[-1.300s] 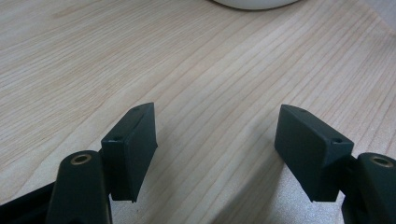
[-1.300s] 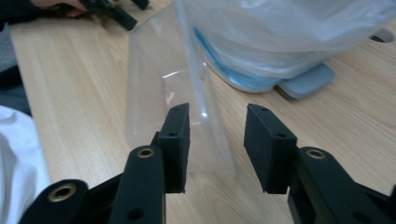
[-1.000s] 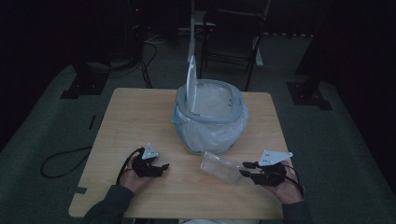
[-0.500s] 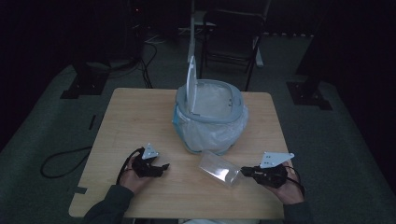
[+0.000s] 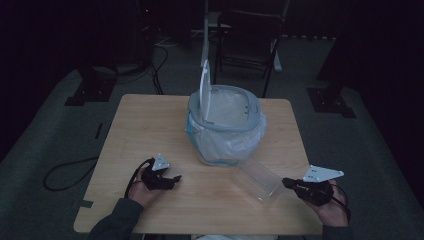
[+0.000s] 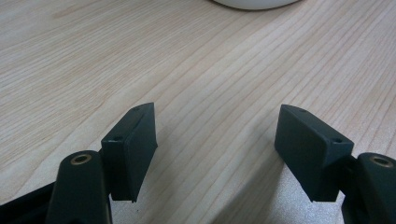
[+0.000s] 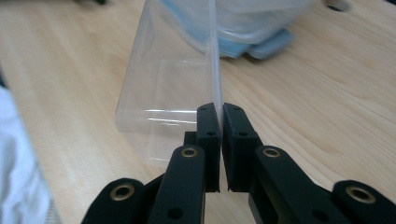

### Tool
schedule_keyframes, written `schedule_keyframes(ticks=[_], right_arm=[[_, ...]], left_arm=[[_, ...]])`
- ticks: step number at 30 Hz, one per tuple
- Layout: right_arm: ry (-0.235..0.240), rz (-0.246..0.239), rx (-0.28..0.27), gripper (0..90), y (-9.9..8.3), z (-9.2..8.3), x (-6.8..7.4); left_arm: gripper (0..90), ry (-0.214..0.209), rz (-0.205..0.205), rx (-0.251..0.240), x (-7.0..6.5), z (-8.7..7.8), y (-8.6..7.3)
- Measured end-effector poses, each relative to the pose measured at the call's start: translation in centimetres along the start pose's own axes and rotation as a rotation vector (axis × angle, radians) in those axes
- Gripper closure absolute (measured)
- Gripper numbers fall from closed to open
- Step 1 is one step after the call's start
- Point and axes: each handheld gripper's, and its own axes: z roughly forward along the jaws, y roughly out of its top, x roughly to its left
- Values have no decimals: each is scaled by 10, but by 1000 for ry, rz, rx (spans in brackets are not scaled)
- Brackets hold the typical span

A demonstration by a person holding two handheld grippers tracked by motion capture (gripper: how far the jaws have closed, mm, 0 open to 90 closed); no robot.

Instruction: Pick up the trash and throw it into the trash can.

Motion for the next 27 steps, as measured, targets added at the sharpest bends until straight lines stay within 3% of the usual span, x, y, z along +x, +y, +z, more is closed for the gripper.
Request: schedule_keyframes(ticks=[8, 12, 14, 21, 27], right_arm=[[-185, 77, 18, 862, -8, -8, -13], [-264, 98, 23, 859, -7, -1, -16], [-276, 104, 12, 851, -5, 4, -17], [-248, 104, 13, 762, -4, 19, -16], [-246, 91, 10, 823, 0, 24, -14]], left_arm=[[307, 1, 1, 0, 0, 0, 0], [307, 1, 0, 0, 0, 0, 0], [307, 1, -1, 0, 0, 0, 0], [307, 1, 0, 0, 0, 0, 0], [307, 1, 0, 0, 0, 0, 0]])
